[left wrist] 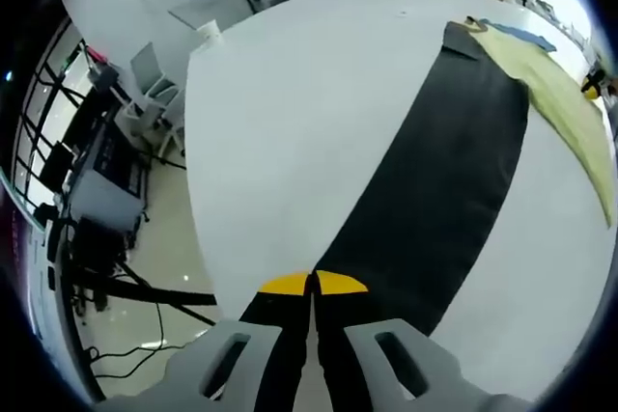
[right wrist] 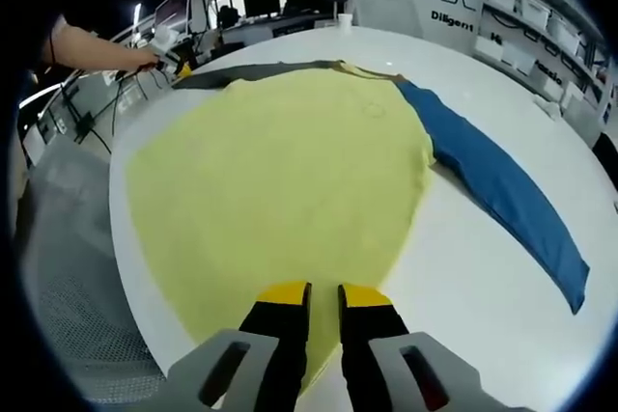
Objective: Fold the garment on the visible template until the final outline fits inside the template.
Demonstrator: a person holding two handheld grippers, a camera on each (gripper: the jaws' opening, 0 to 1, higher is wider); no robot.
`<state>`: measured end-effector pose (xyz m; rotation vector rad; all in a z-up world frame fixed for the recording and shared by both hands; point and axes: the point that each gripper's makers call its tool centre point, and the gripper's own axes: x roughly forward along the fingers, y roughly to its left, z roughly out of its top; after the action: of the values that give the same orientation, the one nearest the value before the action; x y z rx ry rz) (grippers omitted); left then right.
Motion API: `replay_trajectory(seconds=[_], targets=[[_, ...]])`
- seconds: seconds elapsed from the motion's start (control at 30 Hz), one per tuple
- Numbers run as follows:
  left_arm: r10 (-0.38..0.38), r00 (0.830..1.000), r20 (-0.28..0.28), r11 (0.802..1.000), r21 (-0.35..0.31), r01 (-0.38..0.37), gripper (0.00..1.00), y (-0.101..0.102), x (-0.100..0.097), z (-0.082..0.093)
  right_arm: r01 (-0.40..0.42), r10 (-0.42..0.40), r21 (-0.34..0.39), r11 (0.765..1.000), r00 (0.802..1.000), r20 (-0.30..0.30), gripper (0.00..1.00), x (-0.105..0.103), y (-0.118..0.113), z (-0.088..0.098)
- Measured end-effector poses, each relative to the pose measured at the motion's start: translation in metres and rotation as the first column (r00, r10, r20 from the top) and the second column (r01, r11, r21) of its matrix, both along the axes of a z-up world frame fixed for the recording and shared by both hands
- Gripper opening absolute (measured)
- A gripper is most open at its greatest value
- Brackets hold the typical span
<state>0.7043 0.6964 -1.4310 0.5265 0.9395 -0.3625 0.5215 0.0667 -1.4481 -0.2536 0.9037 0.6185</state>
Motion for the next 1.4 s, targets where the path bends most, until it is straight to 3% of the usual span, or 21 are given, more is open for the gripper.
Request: replay_trajectory(seconds=[0.37, 0.5, 0.77, 0.93, 1.1, 1.4], targets=[[0.001, 1.0, -0.004, 1.0, 0.005, -0.001, 0.05, -0.002, -0.003, 0.001, 0.014, -0.014, -0.006, 1.0, 1.0, -0.019, 0.06, -0.001, 0.001, 0.0], [0.015, 1.0, 0.02, 1.0, -0.017, -0.014, 0.13, -0.004, -0.004, 0.009, 0.045, -0.045, 0.021, 0.999, 0.999, 0.012, 0.07, 0.009, 0.0, 0.013], [0.061, 0.996, 0.063, 0.997, -0.045, -0.058, 0.18, -0.009, -0.012, 0.03, 0.061, -0.06, 0.0, 0.998, 0.996, 0.072, 0.11, 0.033, -0.019, 0.03], [0.109, 0.99, 0.094, 0.991, -0.091, -0.1, 0.17, -0.024, -0.025, 0.049, 0.081, -0.08, -0.006, 0.997, 0.991, 0.107, 0.15, 0.056, -0.048, 0.033], [0.112, 0.987, 0.115, 0.99, -0.094, -0.102, 0.17, -0.051, -0.043, 0.066, 0.122, -0.12, -0.009, 0.992, 0.984, 0.131, 0.18, 0.082, -0.087, 0.031], [0.114, 0.984, 0.135, 0.986, -0.138, -0.096, 0.17, -0.096, -0.051, 0.085, 0.164, -0.159, -0.019, 0.986, 0.976, 0.15, 0.2, 0.111, -0.133, 0.026]])
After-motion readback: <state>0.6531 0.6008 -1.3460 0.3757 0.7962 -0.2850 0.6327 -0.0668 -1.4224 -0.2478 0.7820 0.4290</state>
